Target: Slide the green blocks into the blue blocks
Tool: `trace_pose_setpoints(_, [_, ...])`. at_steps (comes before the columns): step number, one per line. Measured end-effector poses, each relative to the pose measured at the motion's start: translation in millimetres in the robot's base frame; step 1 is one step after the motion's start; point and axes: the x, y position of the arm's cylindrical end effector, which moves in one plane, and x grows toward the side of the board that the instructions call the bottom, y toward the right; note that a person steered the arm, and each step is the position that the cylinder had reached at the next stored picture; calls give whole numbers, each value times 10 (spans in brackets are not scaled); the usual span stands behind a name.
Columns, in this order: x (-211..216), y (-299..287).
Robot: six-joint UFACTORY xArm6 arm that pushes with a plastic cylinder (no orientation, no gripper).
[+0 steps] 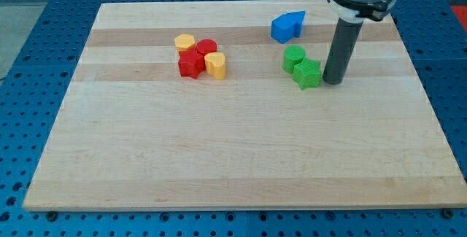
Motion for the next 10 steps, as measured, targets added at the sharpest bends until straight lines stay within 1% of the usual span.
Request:
trace_pose_setpoints(1, [25,57])
trace_pose_setpoints(2, [237,124])
trace_pose_setpoints(3, [389,-572])
trace_pose_setpoints(4, [101,-459])
trace_pose_setpoints(6, [-626,-470])
trace_pose_setpoints(7, [-685,-502])
trace_pose_setpoints(8, [-544,-971])
trace_pose_setpoints(9, [-534,-1361])
trace_pose_setpoints(10, [-737,-1240])
